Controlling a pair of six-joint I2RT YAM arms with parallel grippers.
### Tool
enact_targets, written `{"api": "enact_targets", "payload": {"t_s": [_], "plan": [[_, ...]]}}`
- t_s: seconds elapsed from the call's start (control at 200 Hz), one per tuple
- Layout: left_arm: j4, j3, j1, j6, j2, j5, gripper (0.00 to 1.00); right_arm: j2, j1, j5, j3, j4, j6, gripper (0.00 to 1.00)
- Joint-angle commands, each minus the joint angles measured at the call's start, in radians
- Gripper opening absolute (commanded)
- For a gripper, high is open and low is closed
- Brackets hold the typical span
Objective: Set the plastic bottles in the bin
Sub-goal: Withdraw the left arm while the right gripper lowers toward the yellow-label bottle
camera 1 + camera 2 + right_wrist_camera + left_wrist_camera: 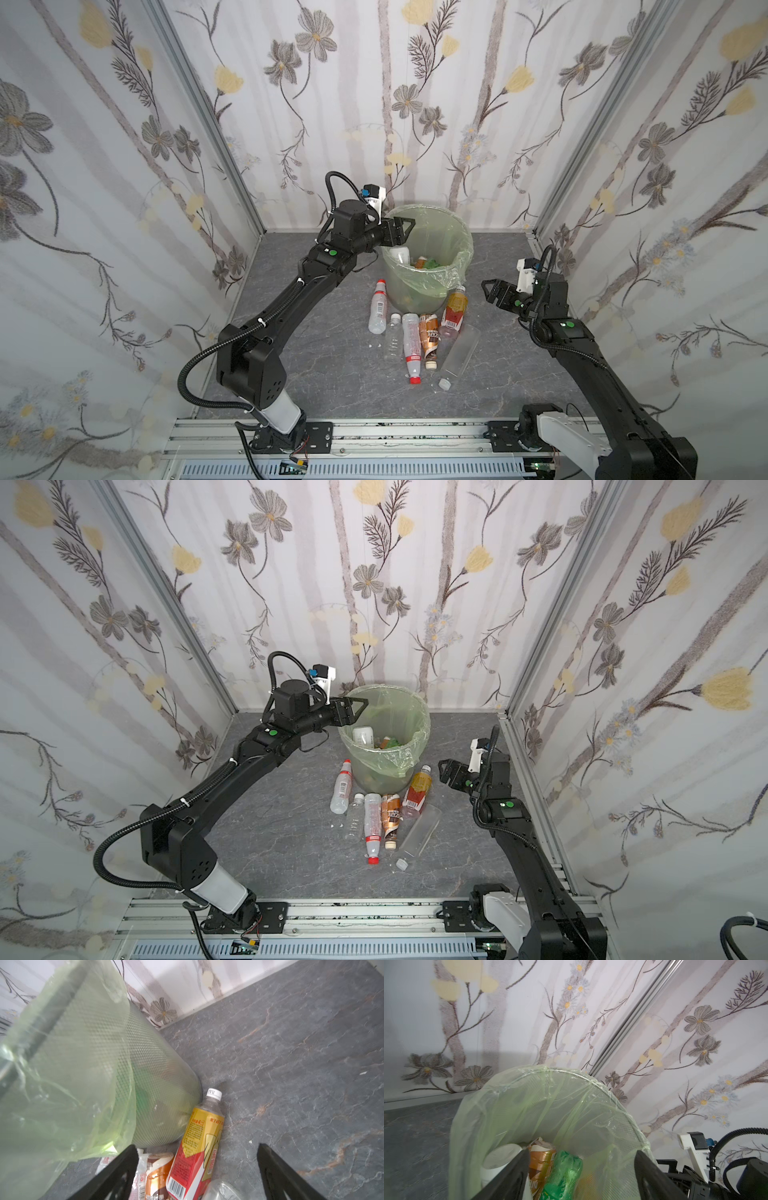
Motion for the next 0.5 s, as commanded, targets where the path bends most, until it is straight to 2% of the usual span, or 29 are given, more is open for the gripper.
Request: {"api": "enact_targets", "payload": {"t_s": [0.0,0.255,0.42,0.495], "plan": [[0.036,-0.060,0.039,0.012,-0.054,-0.053,0.82,-0.018,0.033,-0.009,-0.025,-0.028,0.013,0.90],[0.042,-0.277,0.168,0.016,-0.220,-0.081,0.88,-0.045,0.120,0.020,-0.095,-0.054,0.056,0.91],[0.043,-0.426,0.221,0.024,-0.328,-0.106,0.93,-0.050,0.158,0.029,-0.132,-0.055,0.084,0.91],[0.042,-0.488,0.238,0.026,-0.376,-0.112,0.94,-0.049,0.170,0.027,-0.155,-0.046,0.093,0.86]]}}
